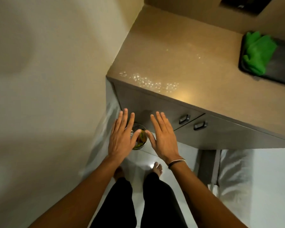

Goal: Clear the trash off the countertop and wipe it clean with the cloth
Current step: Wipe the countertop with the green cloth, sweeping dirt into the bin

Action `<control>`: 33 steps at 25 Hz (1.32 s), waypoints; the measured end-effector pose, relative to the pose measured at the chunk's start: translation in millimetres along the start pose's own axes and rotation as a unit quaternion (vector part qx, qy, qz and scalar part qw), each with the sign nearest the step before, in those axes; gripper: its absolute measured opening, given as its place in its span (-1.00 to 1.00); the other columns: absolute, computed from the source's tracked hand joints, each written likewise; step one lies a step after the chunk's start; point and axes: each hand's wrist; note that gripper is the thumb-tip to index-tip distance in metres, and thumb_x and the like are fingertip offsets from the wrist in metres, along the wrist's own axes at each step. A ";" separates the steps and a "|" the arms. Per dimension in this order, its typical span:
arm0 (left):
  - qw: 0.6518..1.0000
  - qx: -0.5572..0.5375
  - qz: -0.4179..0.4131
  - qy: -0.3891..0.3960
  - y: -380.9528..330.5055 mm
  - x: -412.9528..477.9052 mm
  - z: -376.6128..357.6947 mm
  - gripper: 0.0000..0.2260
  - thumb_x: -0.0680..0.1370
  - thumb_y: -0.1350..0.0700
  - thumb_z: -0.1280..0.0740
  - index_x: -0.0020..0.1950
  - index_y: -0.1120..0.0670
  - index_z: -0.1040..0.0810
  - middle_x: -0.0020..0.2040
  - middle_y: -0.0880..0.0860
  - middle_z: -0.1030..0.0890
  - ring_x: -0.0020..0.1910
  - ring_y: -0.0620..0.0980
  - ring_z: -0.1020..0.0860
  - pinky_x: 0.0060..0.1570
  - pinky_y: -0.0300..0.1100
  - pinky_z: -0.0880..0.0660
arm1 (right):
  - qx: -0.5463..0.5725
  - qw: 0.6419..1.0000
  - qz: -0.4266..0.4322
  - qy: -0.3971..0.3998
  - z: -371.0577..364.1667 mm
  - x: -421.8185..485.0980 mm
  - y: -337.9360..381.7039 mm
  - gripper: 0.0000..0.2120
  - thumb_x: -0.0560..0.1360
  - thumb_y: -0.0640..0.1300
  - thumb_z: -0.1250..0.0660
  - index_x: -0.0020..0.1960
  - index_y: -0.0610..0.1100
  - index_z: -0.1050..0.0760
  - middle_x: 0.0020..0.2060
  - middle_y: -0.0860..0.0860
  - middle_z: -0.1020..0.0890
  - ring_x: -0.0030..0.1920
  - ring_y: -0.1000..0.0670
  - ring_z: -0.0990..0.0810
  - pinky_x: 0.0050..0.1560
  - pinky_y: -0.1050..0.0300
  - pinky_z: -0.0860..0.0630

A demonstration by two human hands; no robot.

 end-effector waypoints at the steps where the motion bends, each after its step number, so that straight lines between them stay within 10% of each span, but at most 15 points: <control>1: 1.000 0.000 -0.009 -0.010 -8.2 -1.2 10.5 -0.33 0.72 -0.25 -0.08 0.74 0.09 -0.12 0.76 0.17 -0.06 0.75 0.15 0.01 0.68 0.16 -0.16 | 0.005 1.000 0.000 -0.015 14.0 -1.2 3.6 -0.37 0.74 0.18 -0.17 0.69 -0.10 -0.15 0.70 -0.12 -0.19 0.73 -0.12 -0.06 0.71 -0.15 -0.19; 18: 0.982 0.068 -0.165 -0.066 -158.3 159.9 137.2 -0.24 0.66 -0.37 -0.04 0.75 0.01 -0.02 0.76 0.15 0.00 0.74 0.17 0.02 0.68 0.26 -0.05 | -0.103 0.971 -0.101 -0.193 226.2 81.0 -79.0 -0.28 0.72 0.30 -0.07 0.72 -0.10 -0.05 0.72 -0.17 -0.04 0.74 -0.18 0.03 0.71 -0.18 -0.16; 33: 0.986 0.067 -0.139 0.069 -241.1 258.9 14.4 -0.25 0.69 -0.36 -0.01 0.74 -0.03 0.18 0.74 0.11 0.28 0.74 0.12 0.22 0.64 0.05 0.27 | -0.079 0.970 -0.230 0.004 258.9 219.1 -284.0 -0.37 0.75 0.10 -0.13 0.72 -0.11 -0.03 0.72 -0.22 0.06 0.73 -0.27 0.07 0.73 -0.24 -0.02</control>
Point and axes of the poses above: each hand's wrist, its own x-axis towards the middle knuckle, its own z-axis out of the back of the hand, y = z × x
